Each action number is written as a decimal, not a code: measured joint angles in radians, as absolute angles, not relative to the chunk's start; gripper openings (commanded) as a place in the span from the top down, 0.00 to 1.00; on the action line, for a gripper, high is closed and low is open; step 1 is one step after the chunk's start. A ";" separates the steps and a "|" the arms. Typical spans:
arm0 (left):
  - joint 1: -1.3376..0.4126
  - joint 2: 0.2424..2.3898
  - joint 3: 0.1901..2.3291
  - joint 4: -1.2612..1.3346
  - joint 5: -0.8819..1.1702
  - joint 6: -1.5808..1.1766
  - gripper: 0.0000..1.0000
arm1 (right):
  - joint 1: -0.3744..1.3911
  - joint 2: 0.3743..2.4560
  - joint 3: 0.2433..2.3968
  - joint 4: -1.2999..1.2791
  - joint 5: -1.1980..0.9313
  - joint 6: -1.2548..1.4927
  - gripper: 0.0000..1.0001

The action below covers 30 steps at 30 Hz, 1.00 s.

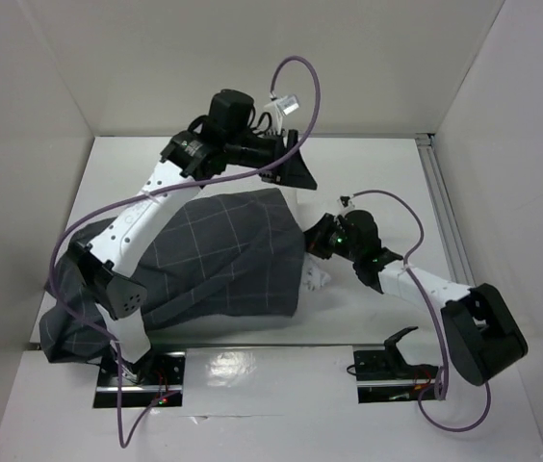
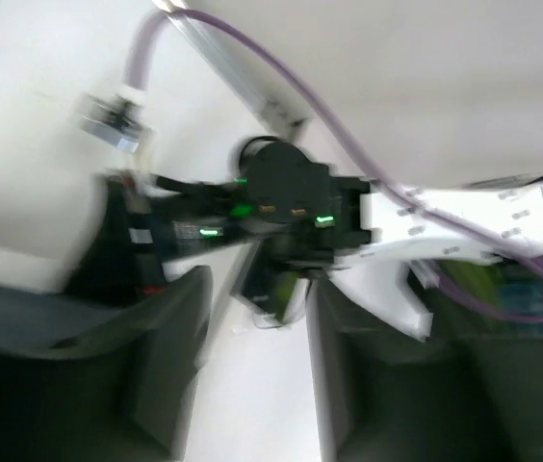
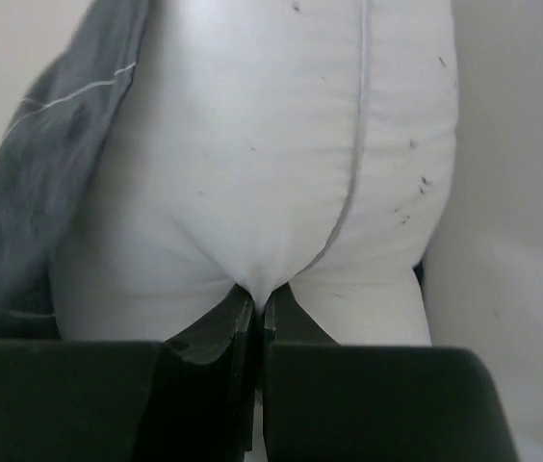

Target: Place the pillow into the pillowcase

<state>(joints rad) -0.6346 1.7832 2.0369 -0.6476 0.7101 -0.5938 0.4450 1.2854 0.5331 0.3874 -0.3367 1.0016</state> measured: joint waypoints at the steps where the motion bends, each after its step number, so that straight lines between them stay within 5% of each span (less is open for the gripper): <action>1: -0.622 1.783 2.061 -0.674 0.691 -0.568 0.71 | 0.452 1.261 0.521 0.361 -0.329 0.992 1.00; 2: -0.609 1.782 2.079 -0.700 0.671 -0.550 0.86 | 0.462 1.240 0.516 0.328 -0.319 0.976 1.00; 3: -0.594 1.782 2.092 -0.721 0.638 -0.526 0.83 | 0.470 1.224 0.516 0.297 -0.307 0.957 1.00; 5: -0.566 1.784 2.100 -0.764 0.553 -0.484 0.43 | 0.479 1.200 0.517 0.243 -0.286 0.916 0.85; 6: -0.555 1.789 2.101 -0.797 0.501 -0.469 0.20 | 0.483 1.192 0.520 0.210 -0.277 0.893 0.46; 8: -0.538 1.813 2.106 -0.861 0.384 -0.442 0.09 | 0.487 1.187 0.538 0.139 -0.257 0.855 0.18; 12: -0.541 1.908 2.108 -0.964 0.152 -0.421 0.03 | 0.484 1.174 0.592 -0.005 -0.205 0.781 0.07; 17: -0.546 2.027 2.073 -0.992 0.054 -0.417 0.12 | 0.414 1.158 0.664 -0.084 -0.205 0.733 0.14; 18: -0.546 2.044 2.077 -0.990 0.047 -0.417 0.14 | 0.389 1.158 0.673 -0.082 -0.214 0.733 0.24; 21: -0.546 2.107 2.148 -0.988 0.027 -0.419 0.25 | 0.312 1.166 0.677 -0.056 -0.261 0.750 0.32; 23: -0.546 2.149 2.203 -0.973 0.028 -0.419 0.39 | 0.266 1.197 0.677 -0.009 -0.304 0.775 0.32; 24: -0.547 2.168 2.227 -0.972 0.028 -0.421 0.61 | 0.248 1.227 0.677 0.026 -0.325 0.784 0.32; 27: -0.546 2.193 2.252 -0.962 0.046 -0.423 0.99 | 0.221 1.391 0.691 0.134 -0.412 0.815 0.35; 30: -0.545 2.193 2.252 -0.958 0.065 -0.426 1.00 | 0.242 1.555 0.716 0.223 -0.508 0.839 0.52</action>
<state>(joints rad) -0.5453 2.1933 2.2520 -0.9585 0.0650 -0.4255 0.2424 1.5547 0.7158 0.2230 -0.5076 0.8394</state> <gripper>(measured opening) 0.030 0.572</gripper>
